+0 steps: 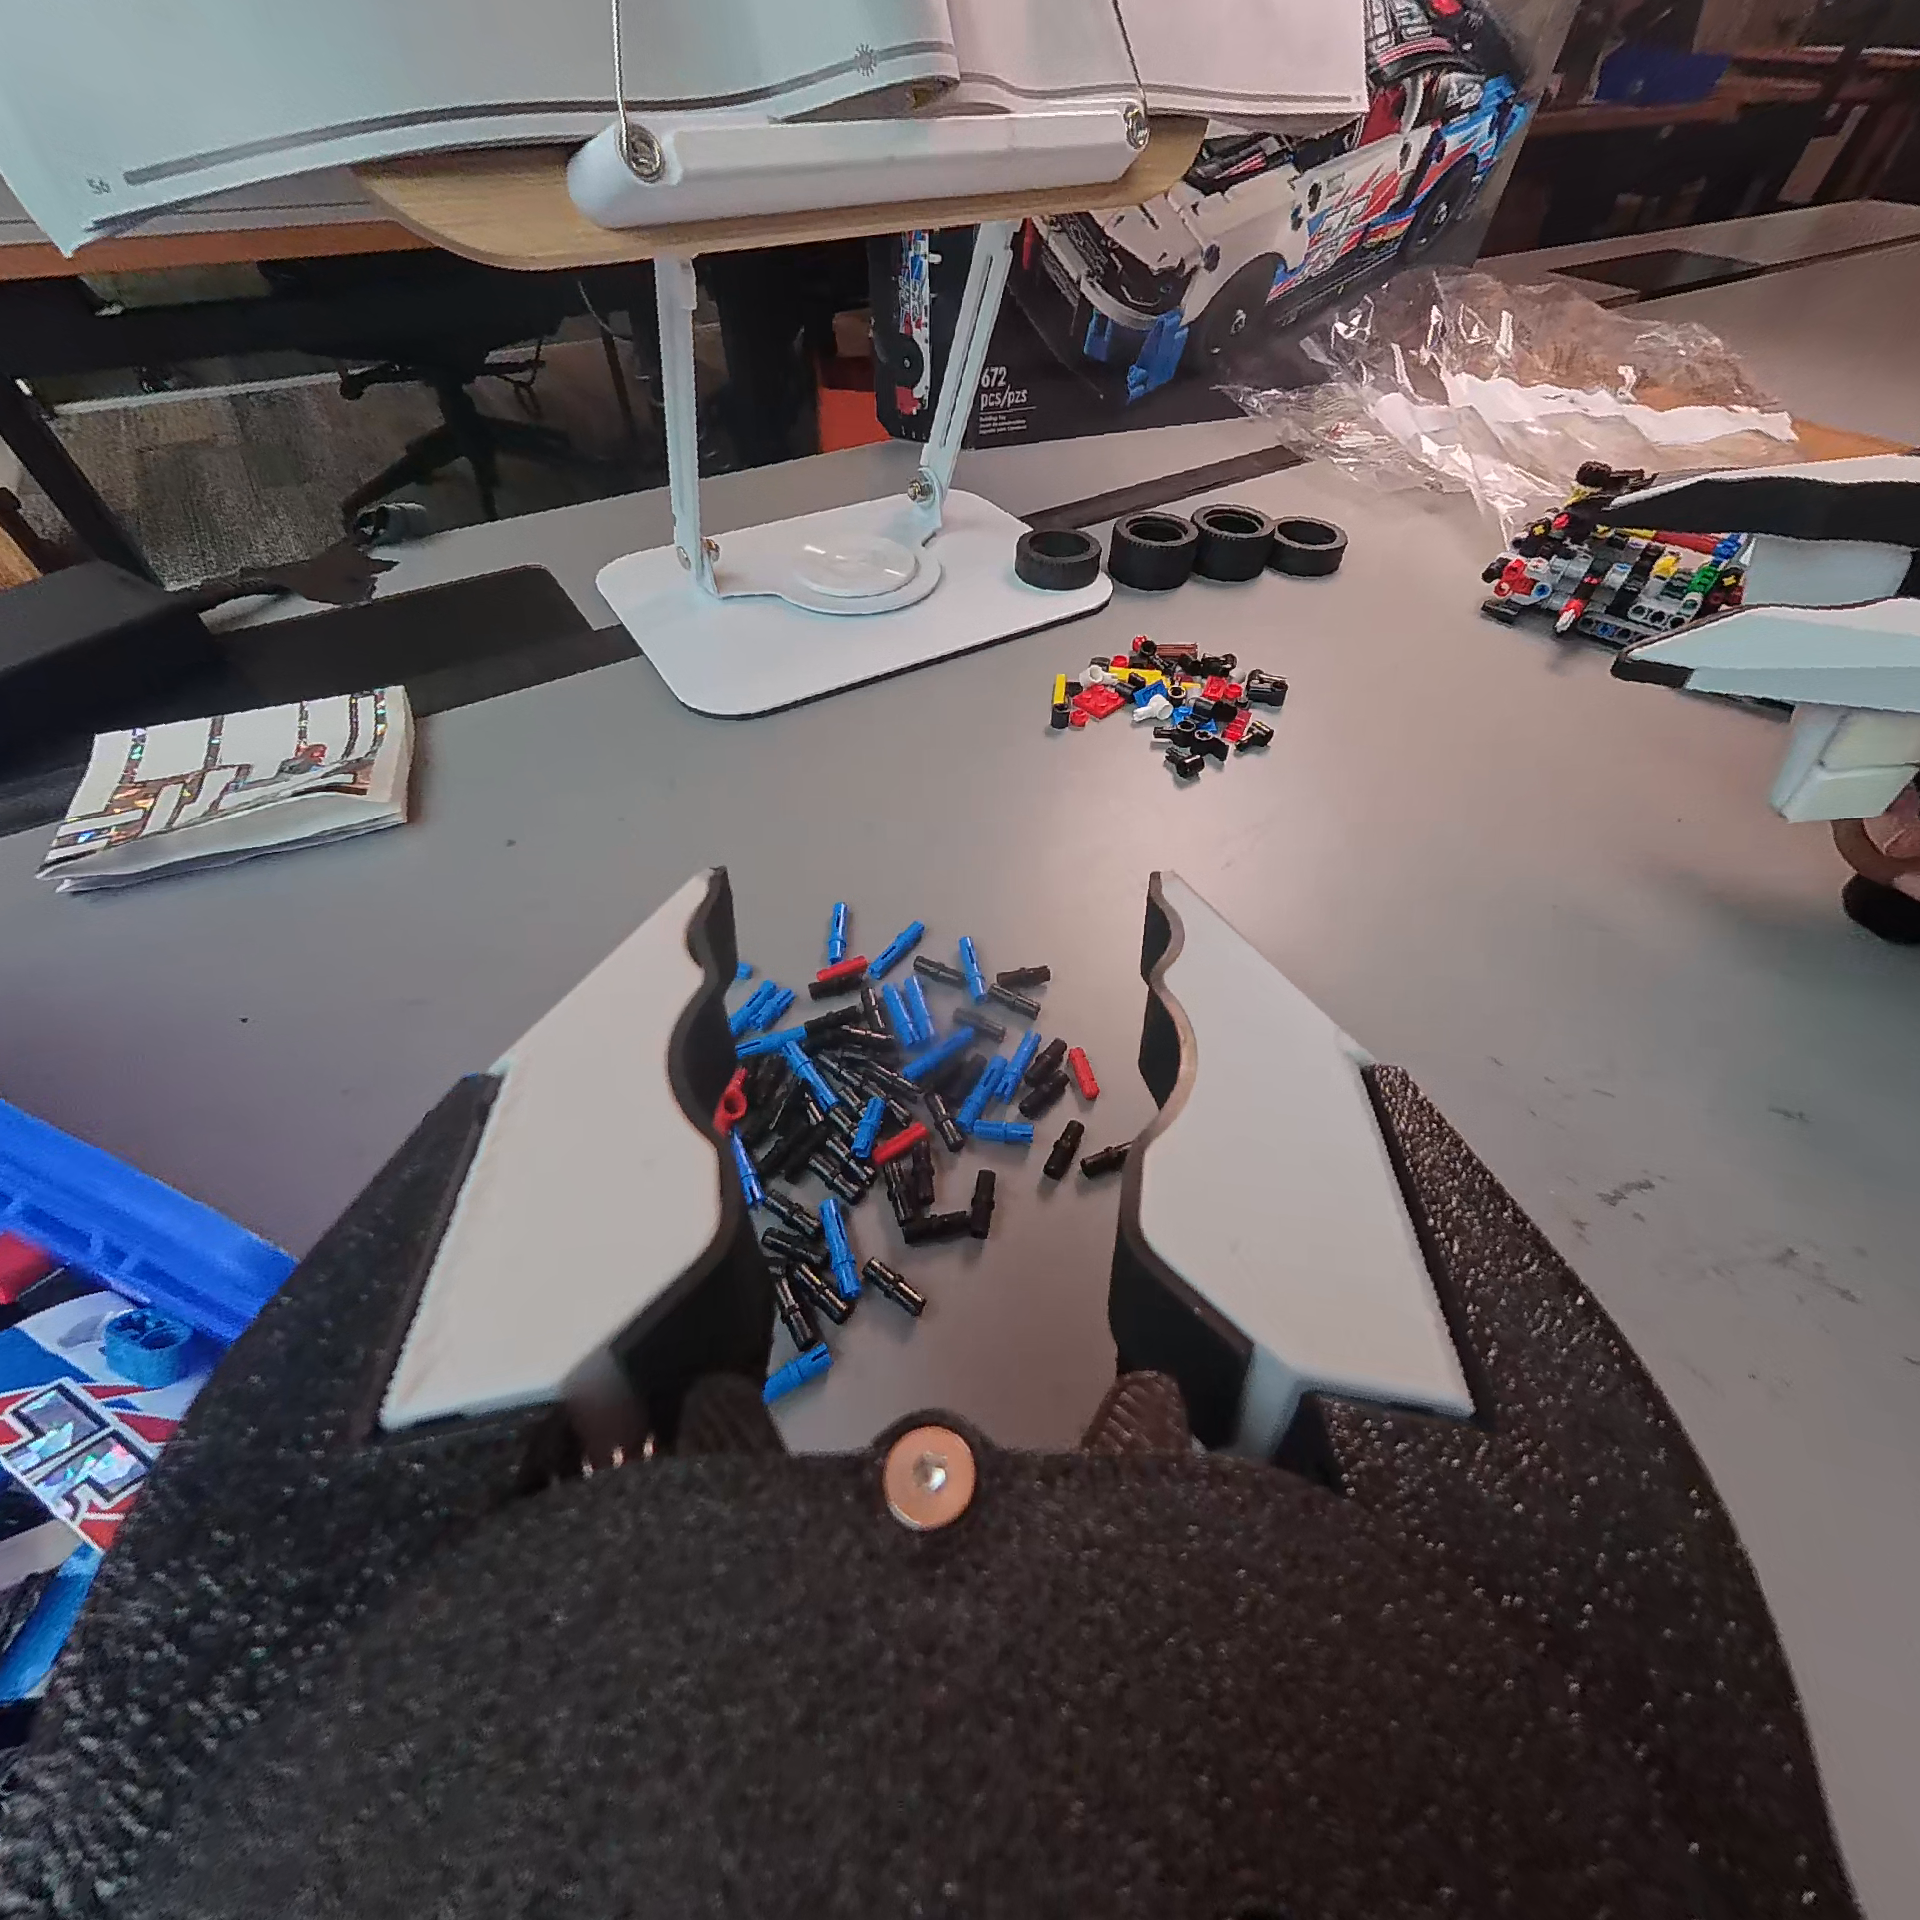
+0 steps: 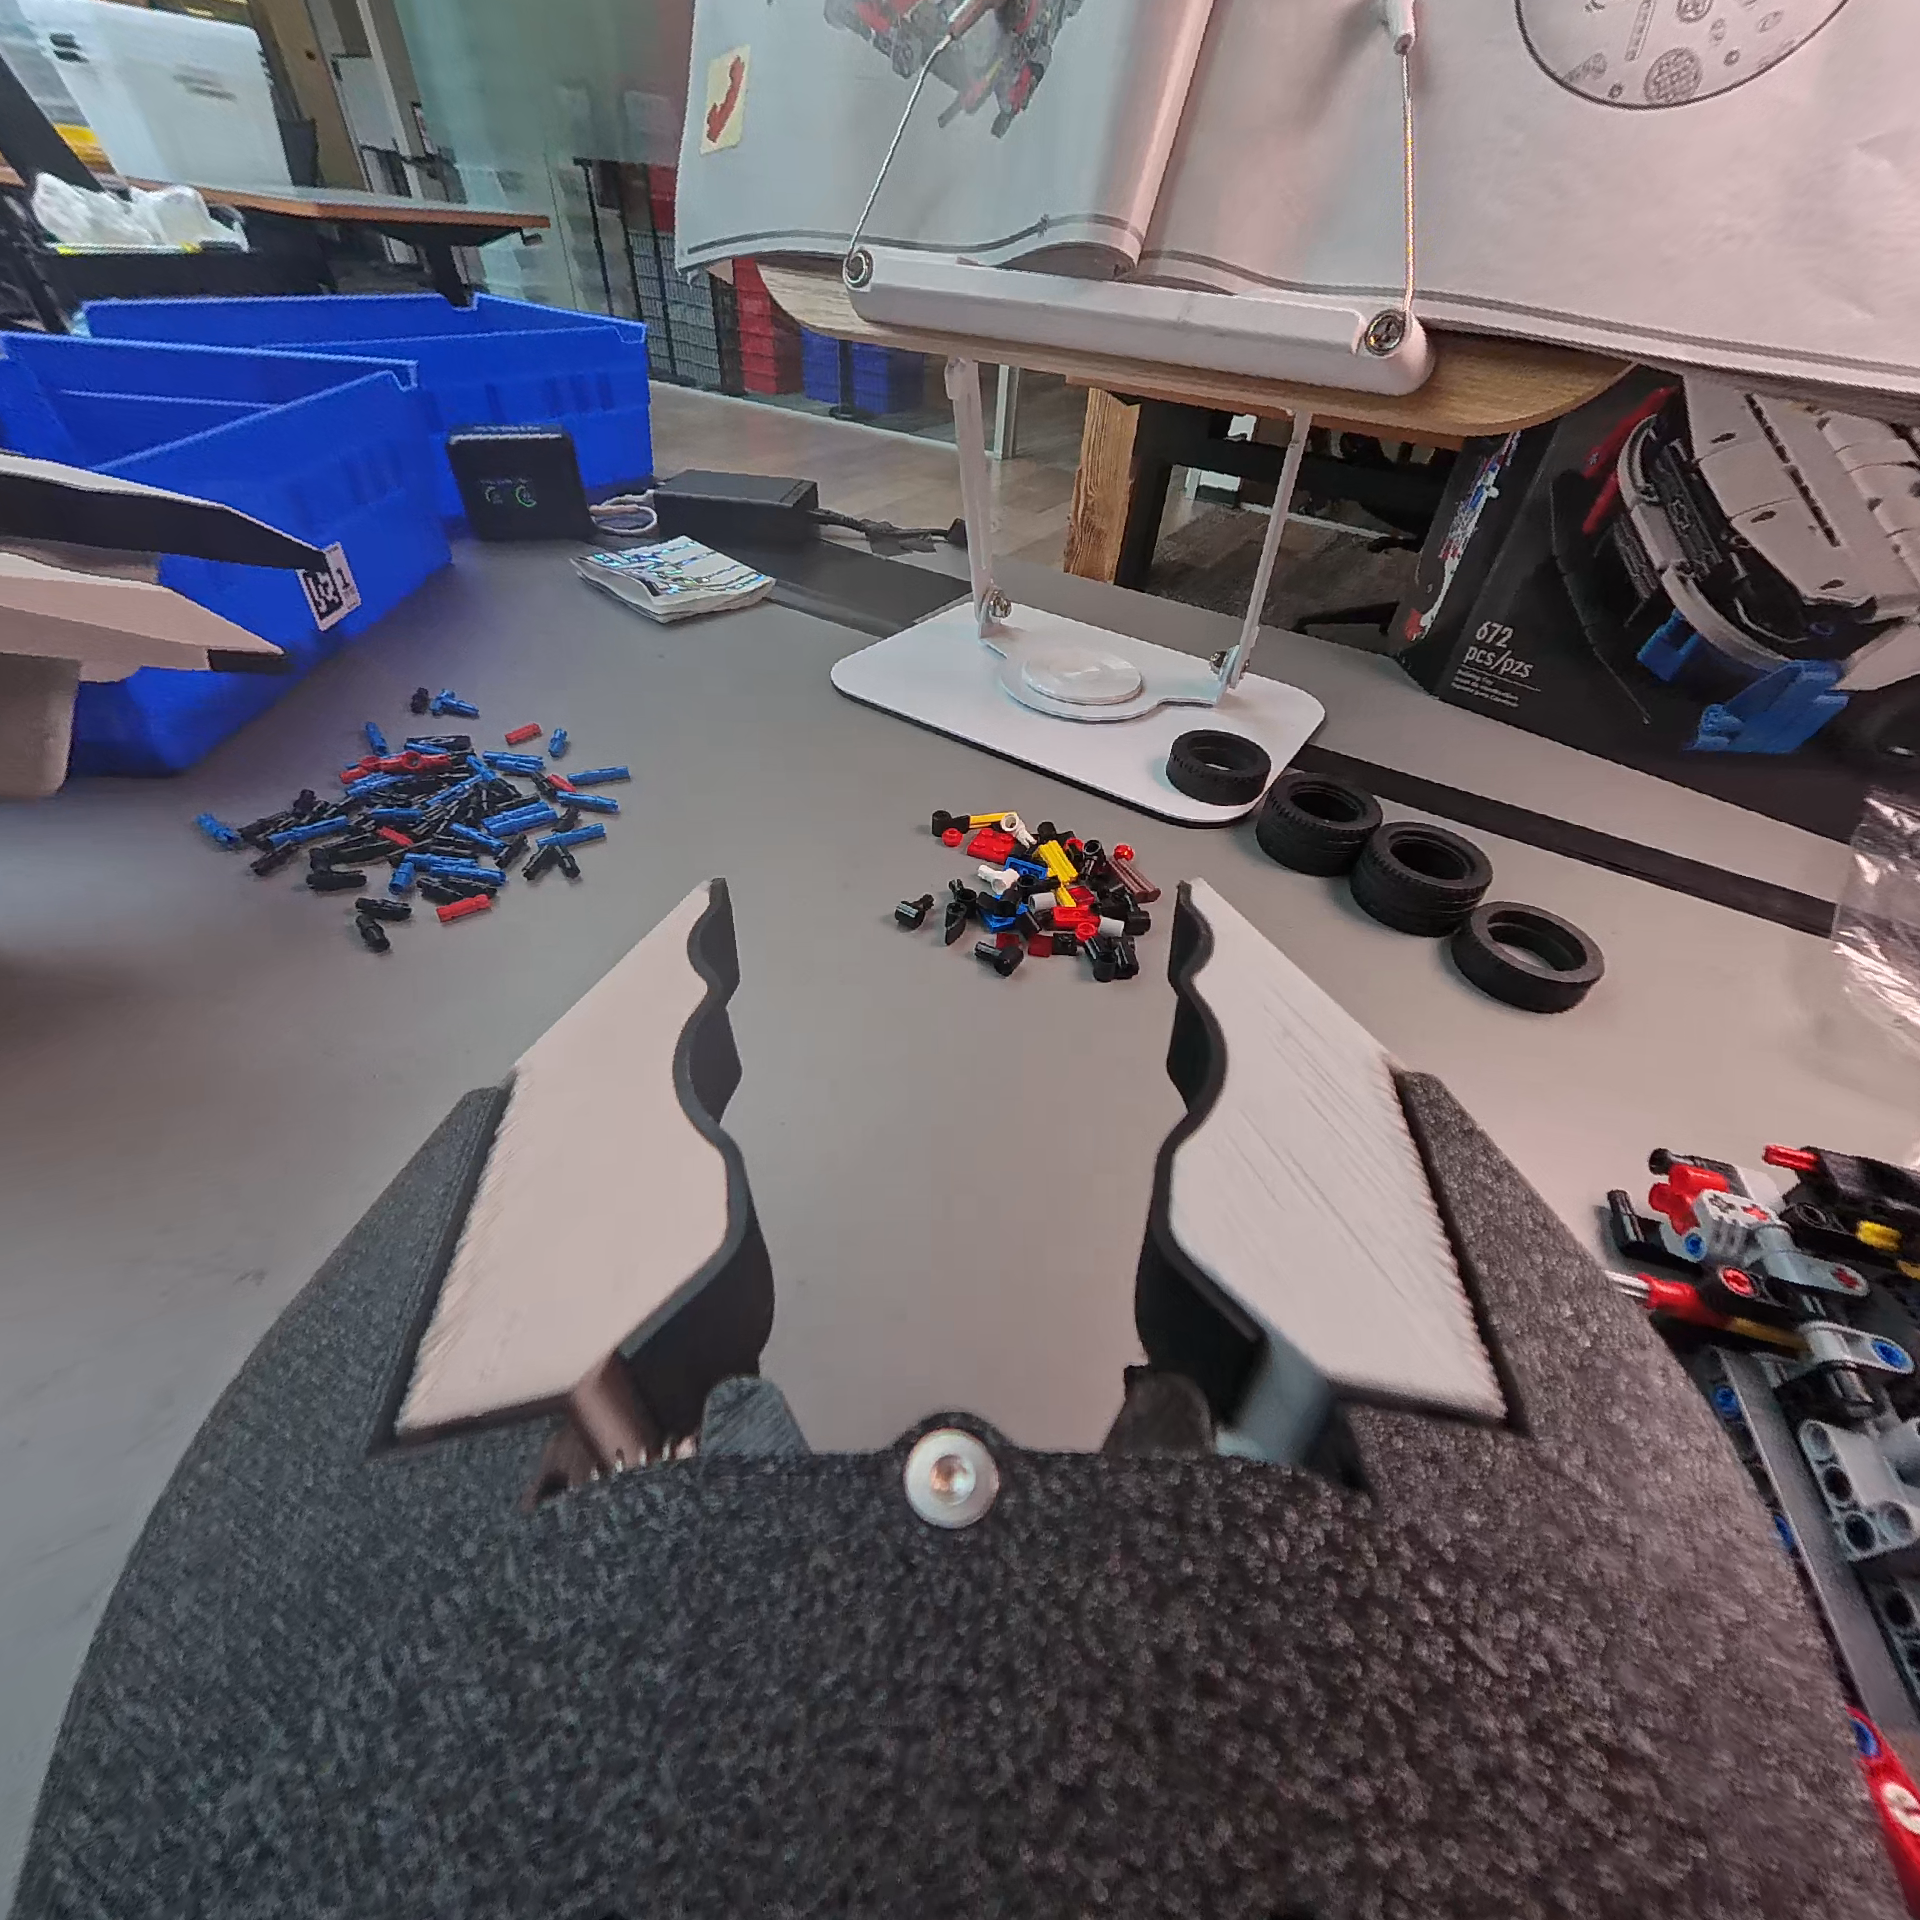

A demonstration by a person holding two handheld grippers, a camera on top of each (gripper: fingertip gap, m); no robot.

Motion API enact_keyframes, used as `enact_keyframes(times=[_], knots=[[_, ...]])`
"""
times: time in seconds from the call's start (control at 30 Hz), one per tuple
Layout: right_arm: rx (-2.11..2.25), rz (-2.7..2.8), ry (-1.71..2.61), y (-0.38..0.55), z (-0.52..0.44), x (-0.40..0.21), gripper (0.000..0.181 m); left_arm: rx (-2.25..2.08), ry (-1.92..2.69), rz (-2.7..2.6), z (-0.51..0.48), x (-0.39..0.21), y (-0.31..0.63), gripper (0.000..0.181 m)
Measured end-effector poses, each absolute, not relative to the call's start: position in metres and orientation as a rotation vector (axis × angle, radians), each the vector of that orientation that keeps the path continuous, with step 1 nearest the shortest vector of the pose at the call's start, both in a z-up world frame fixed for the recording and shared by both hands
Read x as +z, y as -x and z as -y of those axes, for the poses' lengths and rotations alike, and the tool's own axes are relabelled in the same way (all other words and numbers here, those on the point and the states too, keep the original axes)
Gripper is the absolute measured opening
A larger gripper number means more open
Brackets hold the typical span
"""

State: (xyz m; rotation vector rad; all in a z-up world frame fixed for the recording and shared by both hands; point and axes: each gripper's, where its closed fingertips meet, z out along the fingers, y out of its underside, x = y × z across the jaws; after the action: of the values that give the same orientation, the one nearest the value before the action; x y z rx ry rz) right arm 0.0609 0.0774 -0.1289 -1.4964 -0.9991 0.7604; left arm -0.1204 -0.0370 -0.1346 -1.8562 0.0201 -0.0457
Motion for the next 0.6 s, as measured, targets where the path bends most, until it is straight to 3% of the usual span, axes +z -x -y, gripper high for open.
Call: enact_keyframes(times=[0.33, 0.6], knots=[[0.706, 0.935, 1.504, -0.074, -0.094, -0.122, 0.078, -0.023, 1.8, -0.003, 0.042, -0.119, 0.126, 0.075], [0.453, 0.647, 1.487, -0.177, -0.188, -0.049, 0.041, -0.027, 1.795, -0.019, 0.042, -0.117, 0.121, 0.075]])
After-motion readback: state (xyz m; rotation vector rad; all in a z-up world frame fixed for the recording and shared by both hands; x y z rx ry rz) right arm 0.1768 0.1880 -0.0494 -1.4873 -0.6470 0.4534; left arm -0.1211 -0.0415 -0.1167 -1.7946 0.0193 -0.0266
